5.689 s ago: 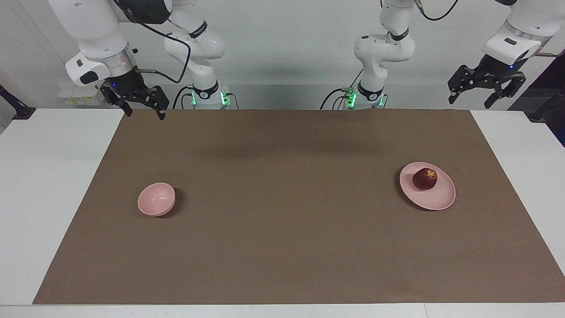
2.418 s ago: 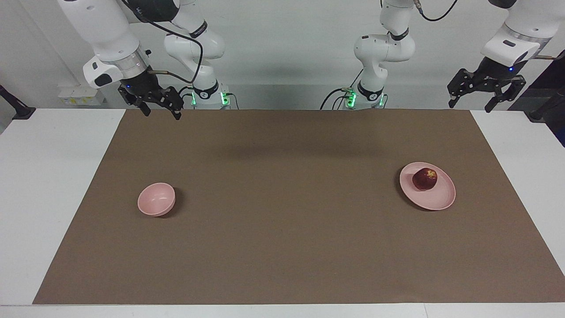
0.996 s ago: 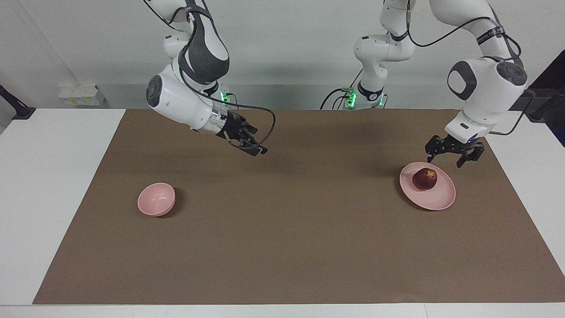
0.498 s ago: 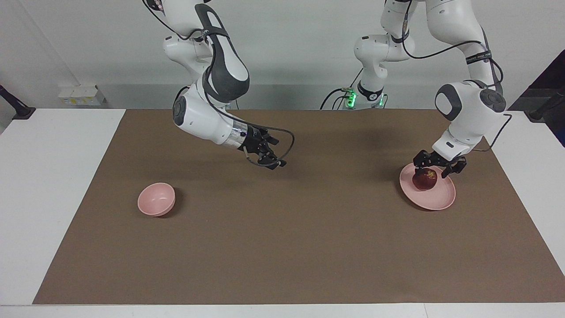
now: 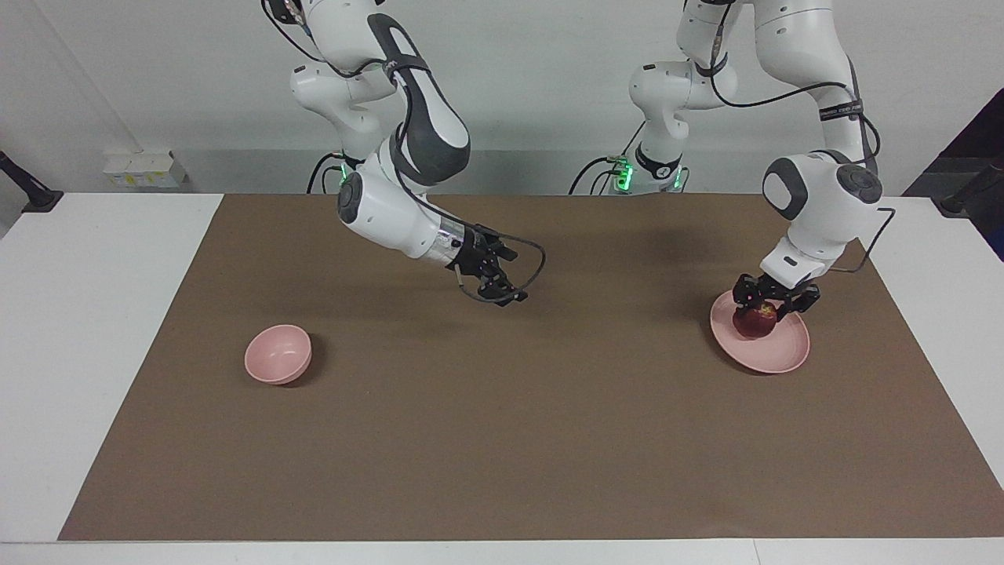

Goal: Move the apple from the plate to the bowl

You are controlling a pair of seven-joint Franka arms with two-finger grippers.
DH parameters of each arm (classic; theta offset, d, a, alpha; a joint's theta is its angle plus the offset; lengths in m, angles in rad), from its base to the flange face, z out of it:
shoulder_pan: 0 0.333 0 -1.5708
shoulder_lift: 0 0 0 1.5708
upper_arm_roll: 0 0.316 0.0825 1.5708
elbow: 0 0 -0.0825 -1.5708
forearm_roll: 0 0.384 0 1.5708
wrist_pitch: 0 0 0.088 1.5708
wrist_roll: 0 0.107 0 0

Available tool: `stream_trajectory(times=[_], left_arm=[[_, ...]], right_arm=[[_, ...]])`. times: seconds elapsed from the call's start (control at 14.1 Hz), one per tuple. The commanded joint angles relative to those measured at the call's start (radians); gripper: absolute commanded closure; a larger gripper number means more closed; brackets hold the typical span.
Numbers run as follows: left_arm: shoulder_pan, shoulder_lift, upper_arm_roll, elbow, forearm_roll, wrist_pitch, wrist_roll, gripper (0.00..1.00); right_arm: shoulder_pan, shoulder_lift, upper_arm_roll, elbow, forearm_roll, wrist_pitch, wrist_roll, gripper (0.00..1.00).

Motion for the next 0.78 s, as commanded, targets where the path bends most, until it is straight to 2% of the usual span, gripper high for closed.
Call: stream_trajectory(times=[0.0, 0.5, 0.71], left_arm=[[0.007, -0.002, -0.003, -0.008, -0.017, 0.032, 0.019, 1.0], [-0.004, -0.026, -0.015, 0.033, -0.028, 0.015, 0.012, 1.0], [-0.035, -0.069, -0.018, 0.08, -0.149, -0.078, 0.01, 1.0]], right_arm=[[0.014, 0.001, 0.006, 0.001, 0.041, 0.032, 0.013, 0.0], [0.014, 0.001, 0.006, -0.001, 0.041, 0.037, 0.012, 0.0], [0.014, 0.001, 0.006, -0.001, 0.041, 0.035, 0.012, 0.0]])
